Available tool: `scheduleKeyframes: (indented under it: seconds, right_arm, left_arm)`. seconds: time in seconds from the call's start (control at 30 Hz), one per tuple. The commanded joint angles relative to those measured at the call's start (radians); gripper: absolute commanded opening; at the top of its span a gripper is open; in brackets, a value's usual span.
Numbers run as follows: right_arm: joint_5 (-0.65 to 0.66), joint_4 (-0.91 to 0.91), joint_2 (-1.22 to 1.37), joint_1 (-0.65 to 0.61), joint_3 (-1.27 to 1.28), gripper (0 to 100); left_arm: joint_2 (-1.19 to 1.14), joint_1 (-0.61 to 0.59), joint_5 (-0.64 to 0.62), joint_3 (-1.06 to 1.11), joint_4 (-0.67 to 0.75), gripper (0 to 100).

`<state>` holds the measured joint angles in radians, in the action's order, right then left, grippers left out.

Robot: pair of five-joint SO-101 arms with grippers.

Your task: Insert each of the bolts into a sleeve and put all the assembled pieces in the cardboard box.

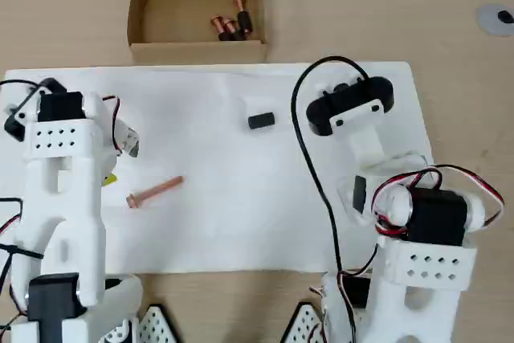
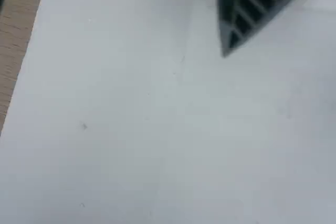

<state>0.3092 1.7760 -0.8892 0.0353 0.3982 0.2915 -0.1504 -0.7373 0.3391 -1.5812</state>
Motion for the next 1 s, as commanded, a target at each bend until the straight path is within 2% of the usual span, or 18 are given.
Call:
scheduleKeyframes:
  seconds: [0.0,0.23,0.5,0.97]
  right_arm:
    - [-0.011,0.009,-0.010,0.008,0.002,32.5]
    - [-0.011,0.005,-0.010,0.007,0.002,32.5]
    - [-0.011,0.005,-0.010,0.007,0.002,32.5]
    - [-0.011,-0.003,-0.010,0.007,0.002,32.5]
  left_arm:
    - [0.007,0.025,-0.075,0.017,0.003,18]
    - [0.007,0.114,-0.118,0.152,0.008,18]
    - [0.007,0.110,-0.167,0.215,0.009,18]
    - [0.005,0.109,-0.180,0.388,0.253,18]
